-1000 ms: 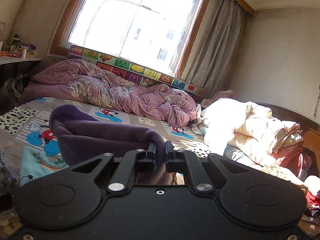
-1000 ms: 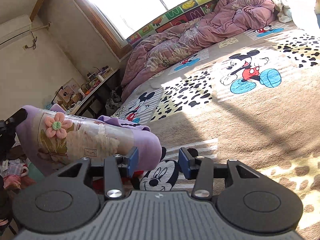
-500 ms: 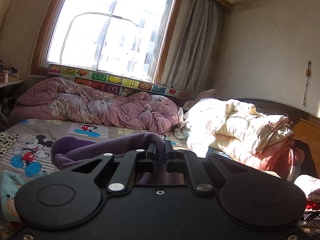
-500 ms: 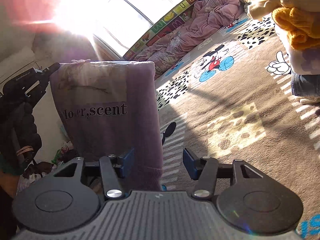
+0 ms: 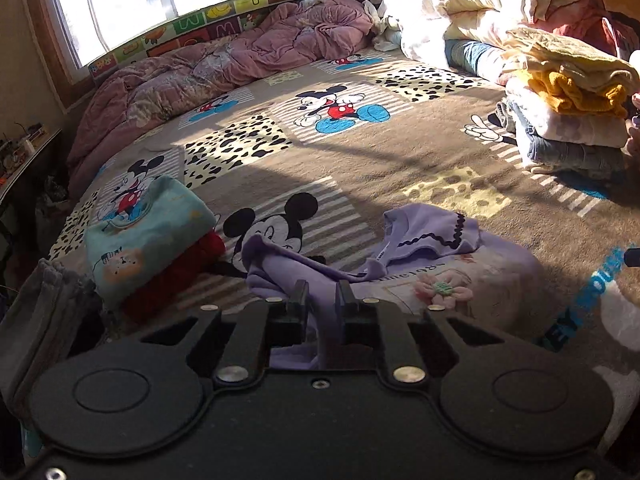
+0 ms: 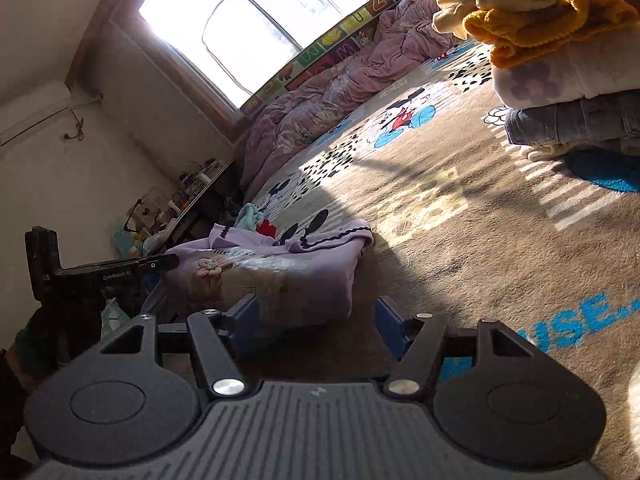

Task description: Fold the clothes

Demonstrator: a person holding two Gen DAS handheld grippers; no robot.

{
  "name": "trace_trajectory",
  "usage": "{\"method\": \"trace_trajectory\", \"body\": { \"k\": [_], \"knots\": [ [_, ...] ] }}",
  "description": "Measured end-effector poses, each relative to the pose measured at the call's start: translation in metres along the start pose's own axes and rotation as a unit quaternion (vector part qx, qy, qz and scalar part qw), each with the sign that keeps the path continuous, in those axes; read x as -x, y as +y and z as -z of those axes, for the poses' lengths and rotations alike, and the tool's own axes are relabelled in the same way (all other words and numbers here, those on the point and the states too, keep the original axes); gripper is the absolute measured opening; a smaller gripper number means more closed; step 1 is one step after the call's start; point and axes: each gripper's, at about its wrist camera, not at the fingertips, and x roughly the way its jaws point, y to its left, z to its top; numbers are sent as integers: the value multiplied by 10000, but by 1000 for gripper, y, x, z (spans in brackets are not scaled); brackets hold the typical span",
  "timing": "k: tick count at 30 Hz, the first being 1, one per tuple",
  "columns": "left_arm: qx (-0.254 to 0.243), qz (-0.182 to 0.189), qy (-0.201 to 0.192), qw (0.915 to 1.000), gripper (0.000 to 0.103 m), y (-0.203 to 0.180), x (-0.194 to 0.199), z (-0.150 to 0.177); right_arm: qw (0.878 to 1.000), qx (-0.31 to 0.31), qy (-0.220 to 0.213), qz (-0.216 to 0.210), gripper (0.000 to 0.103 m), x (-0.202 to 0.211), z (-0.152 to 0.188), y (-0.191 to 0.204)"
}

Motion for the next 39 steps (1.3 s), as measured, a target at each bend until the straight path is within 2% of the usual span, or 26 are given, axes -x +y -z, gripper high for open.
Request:
{"method": "trace_trajectory", "body": {
  "k": [2,3,5,6,7,10,13,17,22,26,28,29,30,31,34,36,39],
  "knots": [
    [395,5,-53,9992,13,22,18,7,10000,40,40,-29,65,-7,10,4],
    [592,7,-80,9982,16,33,27,10,9999,40,72,-60,65,-12,14,6],
    [1068,100,-159,9941,33,48,41,13,9999,48,139,-70,65,-21,20,9],
    [1326,215,-199,9907,48,53,46,17,9998,85,193,-73,65,-27,22,12],
    [1501,309,-198,9880,52,56,45,19,9996,128,225,-72,65,-33,22,15],
    [1940,462,-57,9799,52,61,32,26,9992,272,288,-55,65,-53,17,24],
    [2254,748,260,9710,53,60,7,30,9984,463,287,121,65,-81,3,30],
    [2129,770,663,9718,53,47,-26,35,9959,687,276,525,65,-117,-17,31],
    [2202,840,1014,9665,54,43,-59,41,9951,575,526,607,68,-148,-28,18],
    [2001,881,1271,9675,54,31,-78,44,9946,378,798,547,66,-171,-32,8],
    [1846,929,1273,9701,50,23,-81,42,9947,353,865,431,52,-174,-28,7],
    [1681,864,1216,9744,43,19,-80,41,9949,401,852,353,48,-173,-26,9],
    [1483,808,1182,9785,27,15,-79,40,9951,449,838,276,41,-171,-24,11],
    [1410,824,1149,9799,21,14,-77,40,9953,490,804,239,36,-168,-22,13],
    [1295,982,1047,9811,11,13,-70,39,9958,590,688,154,27,-153,-17,19],
    [1205,1131,968,9815,9,12,-63,39,9962,619,603,108,25,-140,-16,23],
    [808,1558,740,9817,8,-1,-44,38,9960,743,497,-16,24,-118,-12,33]
  ]
}}
